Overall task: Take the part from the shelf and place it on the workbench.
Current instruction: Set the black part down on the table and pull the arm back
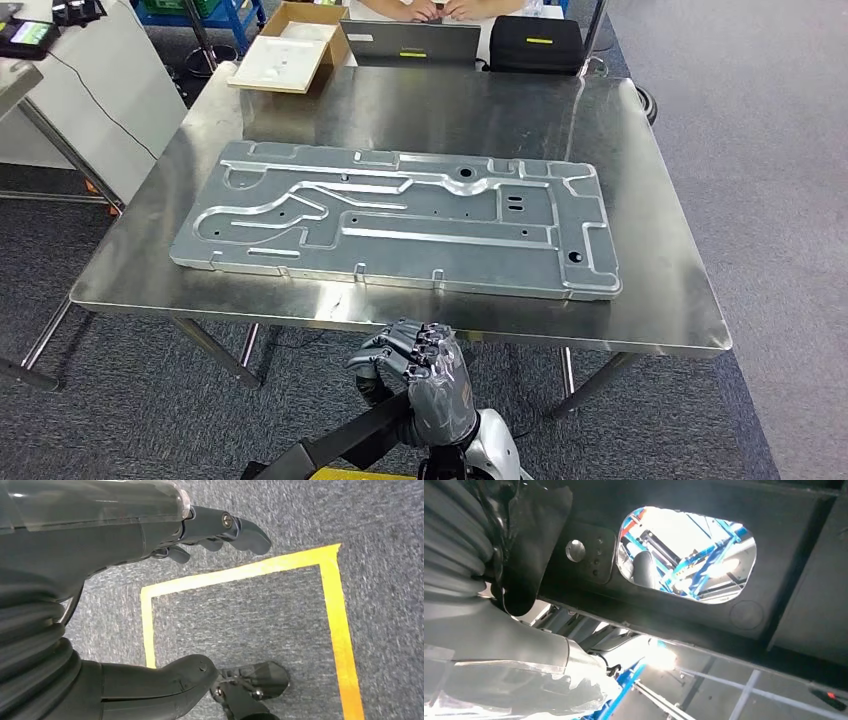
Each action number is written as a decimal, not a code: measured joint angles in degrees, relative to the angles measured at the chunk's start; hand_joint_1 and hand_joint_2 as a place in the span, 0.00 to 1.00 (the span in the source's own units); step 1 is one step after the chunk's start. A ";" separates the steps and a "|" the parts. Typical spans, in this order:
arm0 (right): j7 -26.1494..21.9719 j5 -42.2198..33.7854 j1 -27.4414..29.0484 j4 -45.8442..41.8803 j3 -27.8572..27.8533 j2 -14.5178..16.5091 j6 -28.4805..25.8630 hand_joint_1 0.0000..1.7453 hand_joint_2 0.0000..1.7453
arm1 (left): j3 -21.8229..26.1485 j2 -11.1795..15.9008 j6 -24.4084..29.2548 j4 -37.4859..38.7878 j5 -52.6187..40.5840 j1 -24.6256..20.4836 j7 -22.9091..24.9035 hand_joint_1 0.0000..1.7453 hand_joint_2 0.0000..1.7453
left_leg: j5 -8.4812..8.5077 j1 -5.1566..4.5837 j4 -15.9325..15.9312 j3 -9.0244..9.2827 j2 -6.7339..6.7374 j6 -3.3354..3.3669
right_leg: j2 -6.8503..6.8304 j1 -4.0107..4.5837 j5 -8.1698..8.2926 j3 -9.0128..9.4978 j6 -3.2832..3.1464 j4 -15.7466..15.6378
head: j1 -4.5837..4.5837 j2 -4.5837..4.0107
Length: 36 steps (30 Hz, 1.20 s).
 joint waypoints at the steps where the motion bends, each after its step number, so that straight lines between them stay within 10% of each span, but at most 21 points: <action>1: 0.42 -0.06 0.00 0.09 -0.05 0.00 -0.07 1.00 1.00 | 0.00 0.00 -0.21 0.00 0.19 0.04 0.01 0.00 1.00 | -0.25 -0.18 -0.28 0.09 -0.06 0.43 | -0.02 0.10 -0.03 -0.08 0.28 0.07 | 0.01 0.00; 5: 3.63 -0.67 0.32 0.51 -1.47 -0.10 -0.19 1.00 1.00 | 0.01 -0.01 -0.75 0.00 0.76 0.23 -0.04 0.00 1.00 | 0.22 -0.08 -0.73 0.03 -0.13 2.18 | 0.09 -0.21 -1.63 -0.96 1.34 2.22 | 0.03 0.00; 8: 6.14 -1.99 0.45 0.51 -5.36 -1.19 0.59 1.00 1.00 | 0.02 -0.01 -1.22 0.00 0.79 0.21 -0.10 0.00 1.00 | 0.35 -0.24 -0.82 -0.13 -0.17 2.93 | 0.27 -0.25 -6.92 -6.08 1.78 12.82 | 0.04 0.00; 10: 7.24 -2.18 0.39 0.43 -8.95 -2.45 1.56 1.00 1.00 | 0.02 -0.03 -1.38 0.00 0.70 0.30 -0.05 0.00 1.00 | 0.36 -0.48 -0.78 -0.16 -0.30 3.06 | 0.38 -0.17 -7.24 -8.19 1.71 16.50 | 0.04 0.00; 15: 12.21 3.39 -2.16 -0.81 -17.65 -5.98 2.07 1.00 1.00 | -0.09 -0.67 -1.89 0.02 0.28 0.24 0.35 0.00 1.00 | 0.35 -1.09 -0.62 -0.11 -0.64 2.95 | 0.61 0.56 0.80 -1.49 -0.02 1.17 | 0.04 0.00; 21: 16.18 4.99 -9.52 -1.58 -29.18 -13.41 6.76 1.00 1.00 | -0.28 -1.06 -2.24 0.02 -0.02 0.13 0.85 0.00 1.00 | -0.78 -1.14 1.14 -1.21 -0.50 1.74 | 0.32 0.13 1.74 -1.01 -0.58 -0.95 | 0.06 0.00; 26: 20.78 7.28 -20.46 0.63 -35.66 -21.83 15.63 1.00 1.00 | -0.60 -1.31 -2.75 0.02 -0.35 -0.06 1.45 0.00 1.00 | -7.18 -0.76 16.09 -8.30 -0.31 0.94 | 0.04 -0.08 1.96 -1.36 -0.76 -0.82 | 0.04 -0.01; 30: 23.37 8.48 -34.37 6.82 -38.29 -30.07 22.22 1.00 1.00 | -1.16 -1.41 -3.22 0.02 -0.46 -0.07 1.65 0.00 1.00 | -0.66 -0.65 4.57 -2.97 -0.01 1.20 | -0.23 -0.17 1.18 -1.62 0.19 0.47 | 0.05 0.00; 36: 26.57 12.71 -50.62 18.66 -37.53 -37.60 26.76 1.00 1.00 | -2.01 -1.74 -3.50 0.02 -0.72 -0.32 2.09 0.00 1.00 | 0.58 -0.90 0.28 -1.50 -0.57 3.31 | -0.41 -0.28 0.15 -2.68 2.04 1.95 | 0.09 -0.01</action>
